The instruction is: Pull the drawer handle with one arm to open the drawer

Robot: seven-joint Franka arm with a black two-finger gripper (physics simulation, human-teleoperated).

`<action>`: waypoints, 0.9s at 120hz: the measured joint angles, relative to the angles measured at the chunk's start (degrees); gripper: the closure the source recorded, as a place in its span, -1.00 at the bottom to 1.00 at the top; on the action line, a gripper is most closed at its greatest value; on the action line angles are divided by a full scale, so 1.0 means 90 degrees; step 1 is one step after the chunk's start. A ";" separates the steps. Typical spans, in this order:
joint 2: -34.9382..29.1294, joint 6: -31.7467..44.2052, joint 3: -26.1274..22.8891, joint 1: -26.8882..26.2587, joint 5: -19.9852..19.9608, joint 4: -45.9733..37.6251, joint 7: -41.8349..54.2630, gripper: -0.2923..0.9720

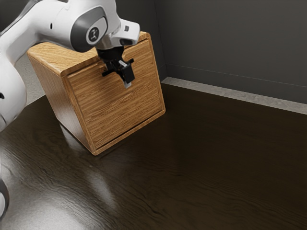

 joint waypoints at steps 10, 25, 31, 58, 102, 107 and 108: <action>-0.0004 -0.0001 -0.0001 -0.0034 0.0000 -0.0002 0.0005 -0.53; -0.0027 -0.0004 0.0006 -0.0109 0.0002 -0.0008 0.0012 -0.52; -0.0040 -0.0005 0.0013 -0.0145 0.0003 -0.0009 0.0015 -0.50; -0.0075 -0.0010 0.0044 -0.0399 -0.0013 -0.0010 0.0023 -0.49; -0.0107 -0.0012 0.0045 -0.0812 -0.0019 -0.0147 0.0033 -0.55; -0.0107 -0.0013 0.0036 -0.0853 -0.0019 -0.0152 0.0034 -0.54; -0.0107 -0.0013 0.0035 -0.0859 -0.0019 -0.0153 0.0034 -0.54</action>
